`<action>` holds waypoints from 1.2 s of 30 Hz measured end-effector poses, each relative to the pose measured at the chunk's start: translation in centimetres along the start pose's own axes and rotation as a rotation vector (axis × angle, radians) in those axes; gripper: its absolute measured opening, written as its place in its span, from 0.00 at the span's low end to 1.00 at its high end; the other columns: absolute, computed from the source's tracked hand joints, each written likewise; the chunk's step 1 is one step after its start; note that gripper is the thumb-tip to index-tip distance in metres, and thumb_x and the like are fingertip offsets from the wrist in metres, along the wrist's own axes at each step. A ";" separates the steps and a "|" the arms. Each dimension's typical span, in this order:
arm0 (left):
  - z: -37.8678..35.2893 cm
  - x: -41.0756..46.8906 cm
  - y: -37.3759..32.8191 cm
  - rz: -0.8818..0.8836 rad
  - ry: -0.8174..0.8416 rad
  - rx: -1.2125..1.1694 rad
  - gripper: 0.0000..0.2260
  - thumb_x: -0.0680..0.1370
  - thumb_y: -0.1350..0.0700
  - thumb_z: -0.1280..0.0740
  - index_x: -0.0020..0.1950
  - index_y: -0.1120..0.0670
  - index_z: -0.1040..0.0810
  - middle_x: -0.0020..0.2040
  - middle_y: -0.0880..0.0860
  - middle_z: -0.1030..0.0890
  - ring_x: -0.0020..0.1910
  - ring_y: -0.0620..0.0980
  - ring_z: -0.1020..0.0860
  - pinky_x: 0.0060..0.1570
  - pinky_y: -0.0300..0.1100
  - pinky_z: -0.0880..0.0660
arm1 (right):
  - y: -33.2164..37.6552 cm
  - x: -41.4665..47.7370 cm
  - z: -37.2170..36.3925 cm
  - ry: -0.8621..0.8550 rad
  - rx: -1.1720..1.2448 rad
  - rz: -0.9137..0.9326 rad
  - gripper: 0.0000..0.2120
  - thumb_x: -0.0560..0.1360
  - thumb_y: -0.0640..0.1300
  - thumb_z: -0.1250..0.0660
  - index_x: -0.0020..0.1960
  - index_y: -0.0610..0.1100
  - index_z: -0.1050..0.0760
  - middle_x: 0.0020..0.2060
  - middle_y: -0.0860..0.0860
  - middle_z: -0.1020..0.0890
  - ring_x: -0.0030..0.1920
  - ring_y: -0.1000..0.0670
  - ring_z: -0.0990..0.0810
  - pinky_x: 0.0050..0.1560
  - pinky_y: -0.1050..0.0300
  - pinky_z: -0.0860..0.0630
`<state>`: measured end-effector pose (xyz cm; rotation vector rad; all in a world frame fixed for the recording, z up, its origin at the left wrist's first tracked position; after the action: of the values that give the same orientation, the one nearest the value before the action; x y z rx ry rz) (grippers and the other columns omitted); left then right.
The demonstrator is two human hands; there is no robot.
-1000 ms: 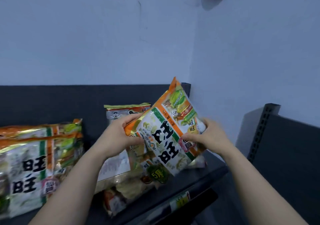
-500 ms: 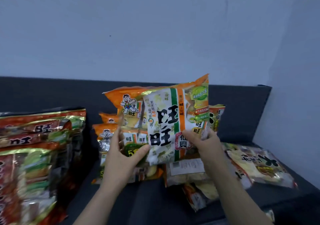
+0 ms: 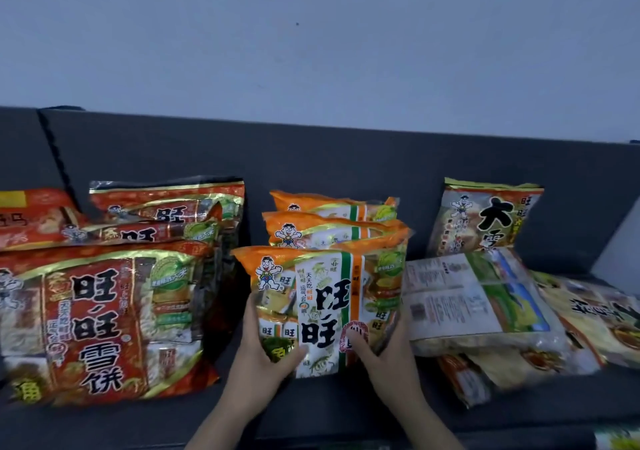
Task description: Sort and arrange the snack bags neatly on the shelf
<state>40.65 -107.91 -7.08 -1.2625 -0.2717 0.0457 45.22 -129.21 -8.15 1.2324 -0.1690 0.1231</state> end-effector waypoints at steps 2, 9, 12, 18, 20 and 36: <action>-0.2 0.1 -0.1 -0.009 0.019 0.011 0.53 0.63 0.42 0.22 0.67 0.23 0.62 0.63 0.17 0.55 0.69 0.36 0.44 0.62 0.41 0.35 | -0.3 0.1 0.0 -0.007 -0.074 -0.008 0.48 0.64 0.70 0.29 0.75 0.59 0.51 0.71 0.56 0.33 0.69 0.52 0.30 0.66 0.47 0.28; -0.4 0.7 1.2 -0.029 -0.022 0.105 0.52 0.67 0.44 0.23 0.72 0.27 0.62 0.76 0.35 0.44 0.69 0.45 0.32 0.57 0.45 0.28 | -0.8 0.2 -0.2 -0.044 -0.226 0.017 0.53 0.64 0.75 0.35 0.77 0.60 0.62 0.78 0.57 0.46 0.75 0.50 0.39 0.69 0.50 0.33; -0.4 0.6 1.7 0.004 -0.012 0.101 0.51 0.67 0.42 0.24 0.75 0.31 0.61 0.76 0.41 0.38 0.63 0.43 0.26 0.55 0.42 0.26 | -0.8 -0.1 -0.1 -0.075 -0.218 0.030 0.53 0.65 0.72 0.34 0.77 0.60 0.63 0.78 0.57 0.47 0.75 0.51 0.40 0.69 0.49 0.33; 1.5 2.7 -3.0 0.008 -0.275 -0.128 0.45 0.69 0.30 0.32 0.78 0.39 0.53 0.78 0.47 0.42 0.75 0.49 0.39 0.71 0.53 0.37 | -0.2 -0.6 0.4 -0.056 -0.157 0.120 0.53 0.66 0.67 0.30 0.73 0.66 0.67 0.74 0.66 0.51 0.75 0.59 0.49 0.73 0.54 0.40; 2.0 4.5 -5.3 -0.028 -0.332 -0.220 0.36 0.73 0.34 0.34 0.76 0.39 0.46 0.73 0.47 0.33 0.69 0.48 0.31 0.66 0.50 0.31 | -0.1 -0.7 0.4 -0.031 -0.150 0.115 0.56 0.64 0.67 0.27 0.71 0.69 0.69 0.74 0.67 0.53 0.75 0.60 0.49 0.72 0.54 0.39; 1.2 6.6 -9.1 -0.276 -0.585 0.083 0.27 0.81 0.54 0.38 0.78 0.55 0.45 0.76 0.53 0.40 0.75 0.48 0.42 0.72 0.45 0.41 | 1.7 -0.9 1.7 -0.077 -0.265 0.144 0.55 0.66 0.67 0.29 0.77 0.59 0.63 0.75 0.64 0.52 0.76 0.58 0.51 0.74 0.53 0.41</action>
<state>45.68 -108.34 3.00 -1.0971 -0.9369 0.1884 43.90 -130.30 -6.19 0.9609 -0.3306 0.1723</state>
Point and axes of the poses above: each hand's wrist, its own x-axis towards the middle knuckle, its own z-axis out of the back of the hand, y = z × x, the point moved 3 cm from there along x, towards the middle knuckle
